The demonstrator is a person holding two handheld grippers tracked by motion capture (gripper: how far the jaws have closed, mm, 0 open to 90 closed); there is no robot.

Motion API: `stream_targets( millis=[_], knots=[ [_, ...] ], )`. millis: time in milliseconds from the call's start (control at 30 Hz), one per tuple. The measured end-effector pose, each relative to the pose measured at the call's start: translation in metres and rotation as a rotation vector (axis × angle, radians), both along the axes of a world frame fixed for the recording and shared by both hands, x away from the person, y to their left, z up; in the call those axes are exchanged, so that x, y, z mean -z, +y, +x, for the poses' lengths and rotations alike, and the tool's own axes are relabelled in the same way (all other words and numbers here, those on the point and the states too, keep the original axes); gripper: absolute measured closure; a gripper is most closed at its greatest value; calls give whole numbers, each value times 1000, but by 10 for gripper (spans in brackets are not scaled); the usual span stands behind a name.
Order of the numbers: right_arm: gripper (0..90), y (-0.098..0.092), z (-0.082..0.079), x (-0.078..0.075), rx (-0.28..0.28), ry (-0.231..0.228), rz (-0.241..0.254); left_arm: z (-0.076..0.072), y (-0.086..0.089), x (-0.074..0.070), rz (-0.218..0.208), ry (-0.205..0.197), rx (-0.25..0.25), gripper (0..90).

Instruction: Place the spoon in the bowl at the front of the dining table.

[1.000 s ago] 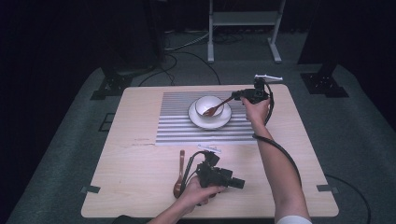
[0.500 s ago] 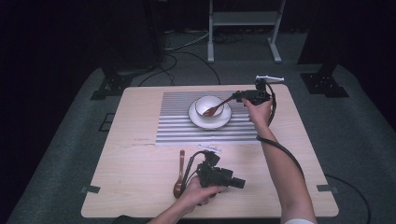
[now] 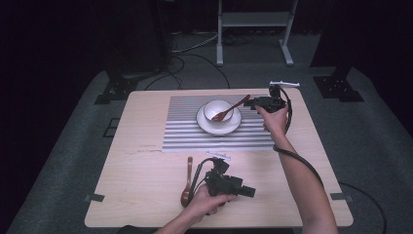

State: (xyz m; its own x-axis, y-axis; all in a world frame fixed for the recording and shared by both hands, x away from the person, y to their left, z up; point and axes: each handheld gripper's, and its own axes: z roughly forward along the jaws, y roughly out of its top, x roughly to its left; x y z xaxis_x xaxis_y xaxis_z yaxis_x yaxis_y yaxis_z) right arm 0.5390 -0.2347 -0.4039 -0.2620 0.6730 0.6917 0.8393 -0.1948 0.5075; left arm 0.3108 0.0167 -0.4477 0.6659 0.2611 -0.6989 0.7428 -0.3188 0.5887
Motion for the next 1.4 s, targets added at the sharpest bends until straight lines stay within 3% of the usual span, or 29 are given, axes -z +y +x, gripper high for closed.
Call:
stream_targets(
  millis=[700,1400],
  knots=[
    [400,-9,-25,0,-99,12,18,1,1,0,5,-6,-7,61],
    [383,-16,-51,1,-185,21,-30,2,2,0,2,-8,-10,60]
  ],
)
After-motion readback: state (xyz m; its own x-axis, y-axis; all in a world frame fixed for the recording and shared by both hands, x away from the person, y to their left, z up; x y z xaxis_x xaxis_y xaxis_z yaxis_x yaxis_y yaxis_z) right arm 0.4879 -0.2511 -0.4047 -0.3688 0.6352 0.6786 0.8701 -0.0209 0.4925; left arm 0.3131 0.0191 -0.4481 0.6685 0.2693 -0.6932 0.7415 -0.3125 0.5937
